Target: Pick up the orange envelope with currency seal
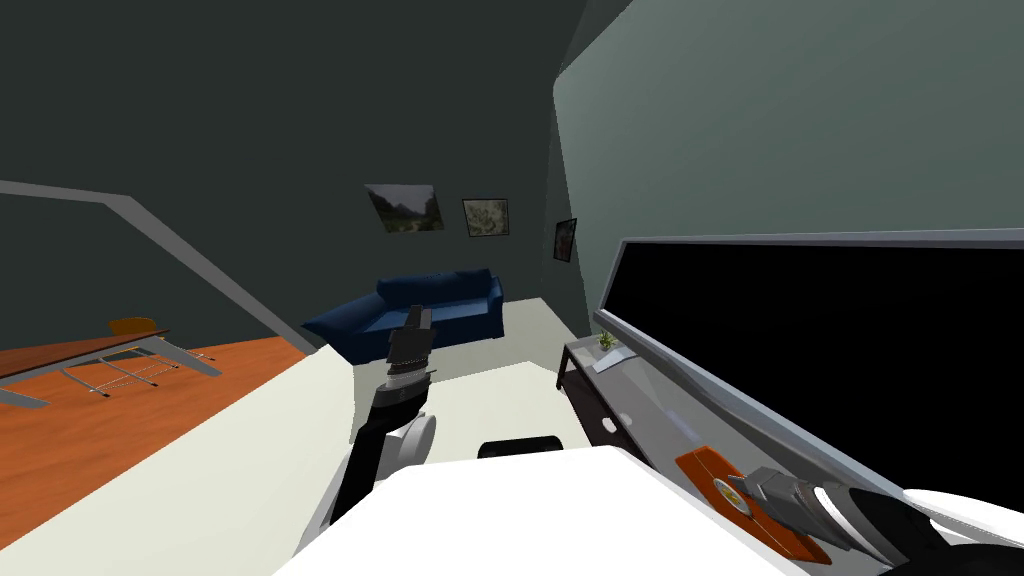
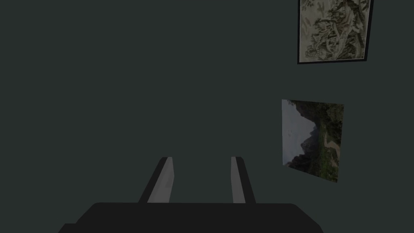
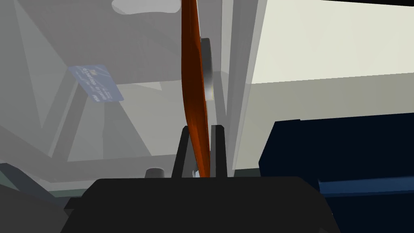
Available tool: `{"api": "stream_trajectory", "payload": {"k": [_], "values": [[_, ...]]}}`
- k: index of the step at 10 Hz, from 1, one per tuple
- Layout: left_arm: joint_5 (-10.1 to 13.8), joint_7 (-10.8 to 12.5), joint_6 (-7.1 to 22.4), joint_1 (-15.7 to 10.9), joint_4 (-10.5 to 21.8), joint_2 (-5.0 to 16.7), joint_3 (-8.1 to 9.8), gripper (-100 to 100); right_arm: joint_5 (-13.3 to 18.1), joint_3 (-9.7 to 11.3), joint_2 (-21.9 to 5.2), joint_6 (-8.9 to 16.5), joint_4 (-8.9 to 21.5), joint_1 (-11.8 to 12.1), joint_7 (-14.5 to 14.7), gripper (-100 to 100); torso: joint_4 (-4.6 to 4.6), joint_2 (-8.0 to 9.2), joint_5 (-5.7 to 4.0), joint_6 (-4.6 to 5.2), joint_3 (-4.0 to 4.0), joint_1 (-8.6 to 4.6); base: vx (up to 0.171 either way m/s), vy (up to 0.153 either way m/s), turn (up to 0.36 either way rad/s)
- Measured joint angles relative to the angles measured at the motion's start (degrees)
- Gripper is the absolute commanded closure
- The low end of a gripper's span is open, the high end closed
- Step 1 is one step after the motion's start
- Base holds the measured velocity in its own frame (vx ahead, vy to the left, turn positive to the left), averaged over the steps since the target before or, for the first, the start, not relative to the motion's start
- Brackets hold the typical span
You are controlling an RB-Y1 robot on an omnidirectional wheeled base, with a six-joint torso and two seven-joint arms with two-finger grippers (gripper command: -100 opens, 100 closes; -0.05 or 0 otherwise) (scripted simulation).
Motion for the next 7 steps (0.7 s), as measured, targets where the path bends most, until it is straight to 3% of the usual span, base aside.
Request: {"api": "stream_trajectory", "payload": {"k": [2,3,4,6,7], "values": [[0.0,0.0,0.0,0.0,0.0,0.0,0.0,0,0.0,0.0,0.0,0.0,0.0,0.0,0.0,100,0.0,0.01,0.01,0.0,0.01,-0.01,0.0,0.0,0.0],[0.0,0.0,0.0,0.0,0.0,0.0,0.0,0,0.0,0.0,0.0,0.0,0.0,0.0,0.0,0,0.01,0.01,0.01,0.0,0.01,-0.01,0.0,0.0,0.0],[0.0,0.0,0.0,0.0,0.0,0.0,0.0,0,0.0,0.0,0.0,0.0,0.0,0.0,0.0,100,0.01,0.01,0.01,0.0,0.01,-0.01,-0.017,0.017,-0.098],[0.0,0.0,0.0,0.0,0.0,0.0,0.0,0,-0.6,-0.5,-2.3,-1.0,-0.9,0.4,-0.4,100,0.03,0.17,0.09,0.06,0.09,0.12,-0.029,0.019,-0.072],[0.0,0.0,0.0,0.0,0.0,0.0,0.0,0,-0.6,-0.5,-2.5,-1.1,-0.9,0.4,-0.5,0,0.03,0.13,0.05,0.02,0.08,0.08,0.0,0.0,0.0]]}}
